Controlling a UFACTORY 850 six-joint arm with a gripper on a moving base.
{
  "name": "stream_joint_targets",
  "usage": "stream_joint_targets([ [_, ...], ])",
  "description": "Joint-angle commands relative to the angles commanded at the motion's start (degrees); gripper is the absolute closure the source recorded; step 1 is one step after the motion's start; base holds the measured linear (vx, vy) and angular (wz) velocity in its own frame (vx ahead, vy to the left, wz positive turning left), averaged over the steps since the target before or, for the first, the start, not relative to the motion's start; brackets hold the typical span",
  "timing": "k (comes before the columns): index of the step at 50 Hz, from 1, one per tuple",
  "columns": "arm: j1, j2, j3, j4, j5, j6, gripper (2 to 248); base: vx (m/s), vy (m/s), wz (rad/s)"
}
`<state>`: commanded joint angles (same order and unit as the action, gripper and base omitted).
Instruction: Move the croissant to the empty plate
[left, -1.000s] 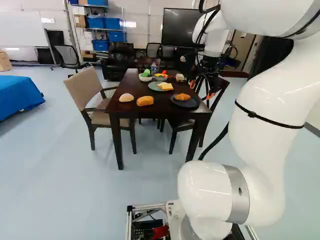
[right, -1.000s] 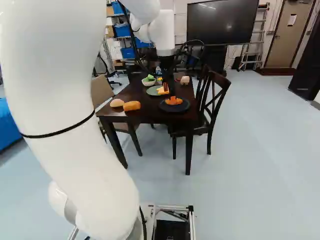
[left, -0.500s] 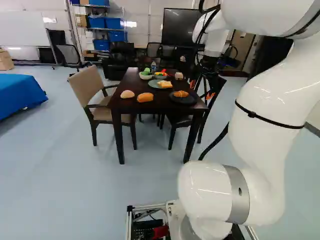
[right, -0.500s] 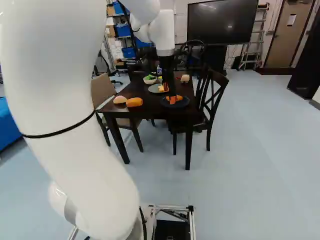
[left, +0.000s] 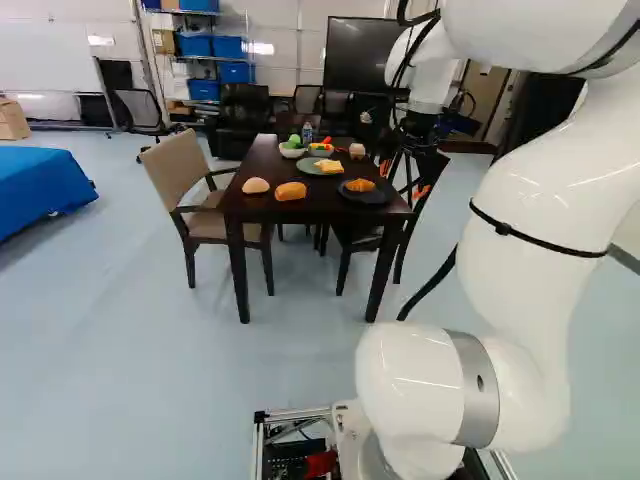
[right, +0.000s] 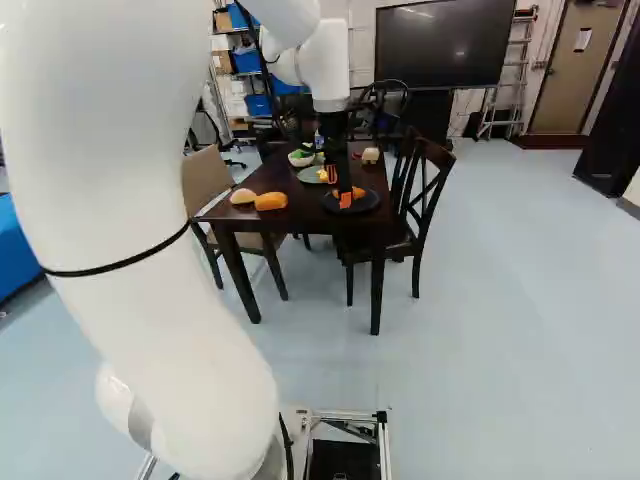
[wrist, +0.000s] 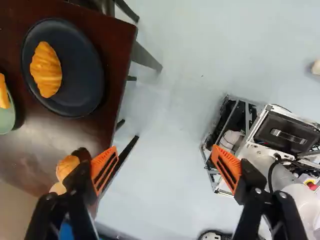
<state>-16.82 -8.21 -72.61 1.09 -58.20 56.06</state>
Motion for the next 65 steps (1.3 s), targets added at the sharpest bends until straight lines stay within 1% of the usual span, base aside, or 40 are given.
stream_joint_targets([
  [42, 0.0, 0.0, 0.1, 0.0, 0.2, -0.1, 3, -0.003, 0.000, 0.000],
  [65, 0.5, 0.7, 1.9, 0.0, 3.0, -1.6, 3, 0.000, 0.000, 0.000],
])
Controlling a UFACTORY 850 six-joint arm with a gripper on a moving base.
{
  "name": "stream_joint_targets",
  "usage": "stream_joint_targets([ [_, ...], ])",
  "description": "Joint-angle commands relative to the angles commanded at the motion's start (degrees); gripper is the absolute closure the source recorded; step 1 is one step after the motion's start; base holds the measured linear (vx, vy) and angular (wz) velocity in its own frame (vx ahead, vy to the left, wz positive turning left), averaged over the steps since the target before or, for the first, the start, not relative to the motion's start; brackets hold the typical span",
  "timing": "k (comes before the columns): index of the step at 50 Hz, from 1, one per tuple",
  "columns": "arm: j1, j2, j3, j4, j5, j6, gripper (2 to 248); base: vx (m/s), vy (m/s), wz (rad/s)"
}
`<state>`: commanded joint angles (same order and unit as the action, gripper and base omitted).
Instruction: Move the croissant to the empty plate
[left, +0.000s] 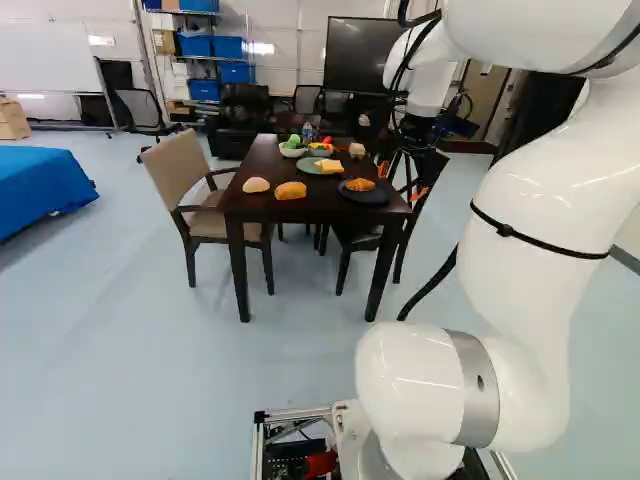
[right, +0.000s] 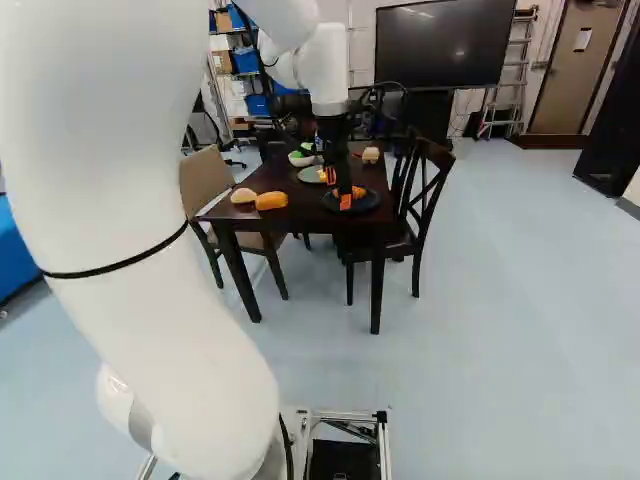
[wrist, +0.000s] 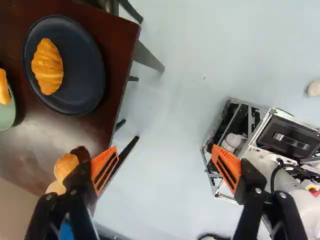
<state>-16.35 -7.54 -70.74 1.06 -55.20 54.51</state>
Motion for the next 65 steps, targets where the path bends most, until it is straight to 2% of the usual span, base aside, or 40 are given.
stream_joint_targets([
  [29, 1.3, 1.9, 5.2, -0.1, 8.4, -4.3, 3, 0.000, 0.000, 0.000],
  [48, 2.6, 3.8, 10.5, -0.2, 16.9, -8.7, 3, 0.000, 0.000, 0.000],
  [65, 4.1, 5.9, 16.5, -0.3, 26.4, -13.7, 3, 0.000, 0.000, 0.000],
])
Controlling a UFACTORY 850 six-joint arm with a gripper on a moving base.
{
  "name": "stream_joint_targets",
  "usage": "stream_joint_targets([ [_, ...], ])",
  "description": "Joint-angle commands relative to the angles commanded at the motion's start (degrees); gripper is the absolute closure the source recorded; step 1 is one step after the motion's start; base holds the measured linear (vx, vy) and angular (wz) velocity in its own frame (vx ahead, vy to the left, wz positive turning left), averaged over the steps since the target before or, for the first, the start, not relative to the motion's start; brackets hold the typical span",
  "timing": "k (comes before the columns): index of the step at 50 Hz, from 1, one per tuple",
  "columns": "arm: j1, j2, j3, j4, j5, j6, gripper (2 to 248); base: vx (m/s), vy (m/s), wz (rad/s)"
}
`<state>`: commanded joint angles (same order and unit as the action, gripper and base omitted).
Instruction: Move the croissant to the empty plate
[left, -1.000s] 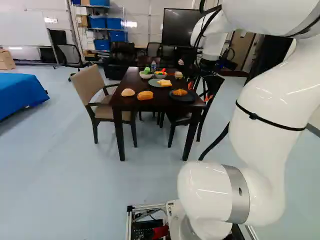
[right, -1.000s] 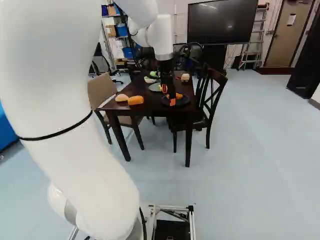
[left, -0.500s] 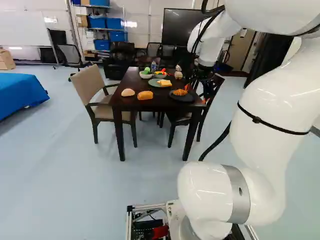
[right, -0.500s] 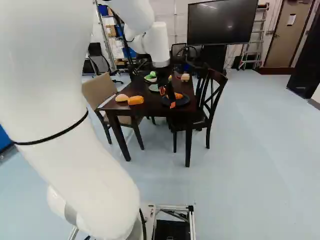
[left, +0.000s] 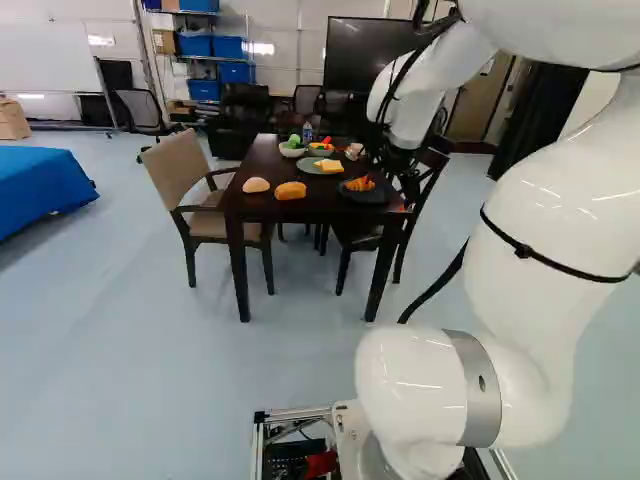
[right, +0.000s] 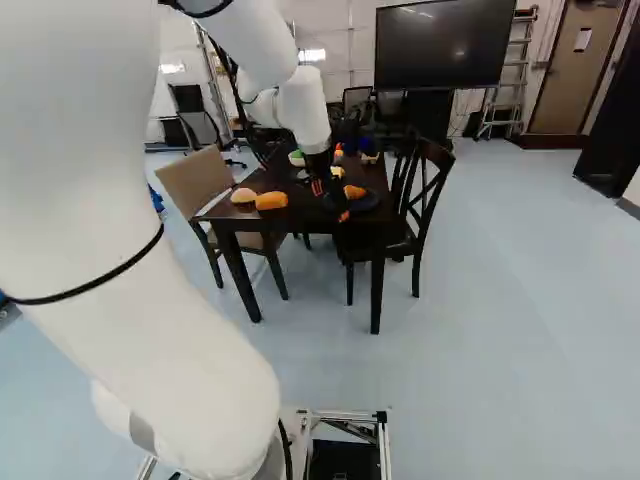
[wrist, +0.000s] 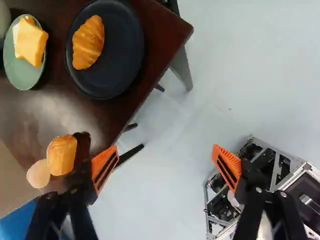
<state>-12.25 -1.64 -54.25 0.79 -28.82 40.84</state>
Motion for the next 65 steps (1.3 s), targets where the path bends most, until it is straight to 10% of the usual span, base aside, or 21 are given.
stream_joint_targets([
  [65, 7.4, 10.6, 29.6, -0.5, 47.3, -24.5, 3, 0.000, 0.000, 0.000],
])
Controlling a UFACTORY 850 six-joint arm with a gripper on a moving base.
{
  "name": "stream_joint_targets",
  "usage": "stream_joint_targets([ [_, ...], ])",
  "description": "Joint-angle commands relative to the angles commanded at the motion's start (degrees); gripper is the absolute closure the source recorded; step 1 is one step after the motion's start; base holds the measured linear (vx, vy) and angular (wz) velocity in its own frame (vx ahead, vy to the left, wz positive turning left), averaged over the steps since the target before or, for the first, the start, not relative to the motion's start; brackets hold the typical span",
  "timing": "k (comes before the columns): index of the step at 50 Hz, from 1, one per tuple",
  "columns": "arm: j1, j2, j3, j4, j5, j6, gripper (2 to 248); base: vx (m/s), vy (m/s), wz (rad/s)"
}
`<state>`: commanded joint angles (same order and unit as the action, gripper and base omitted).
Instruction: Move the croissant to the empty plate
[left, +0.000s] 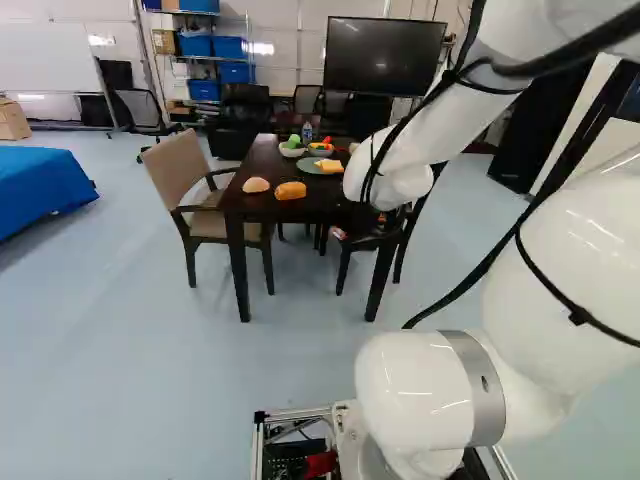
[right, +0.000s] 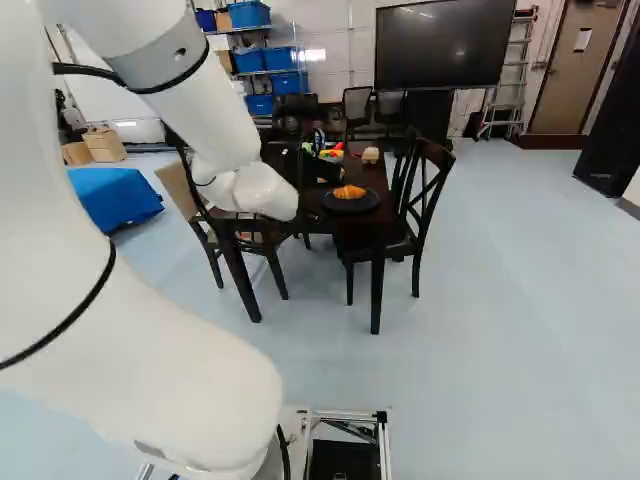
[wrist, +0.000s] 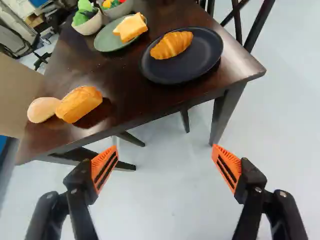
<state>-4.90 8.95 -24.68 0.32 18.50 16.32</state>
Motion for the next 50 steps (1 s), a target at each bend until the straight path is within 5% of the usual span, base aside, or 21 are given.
stream_joint_targets([
  [50, 3.7, 5.3, 14.9, -0.2, 23.8, -12.3, 3, 0.000, 0.000, 0.000],
])
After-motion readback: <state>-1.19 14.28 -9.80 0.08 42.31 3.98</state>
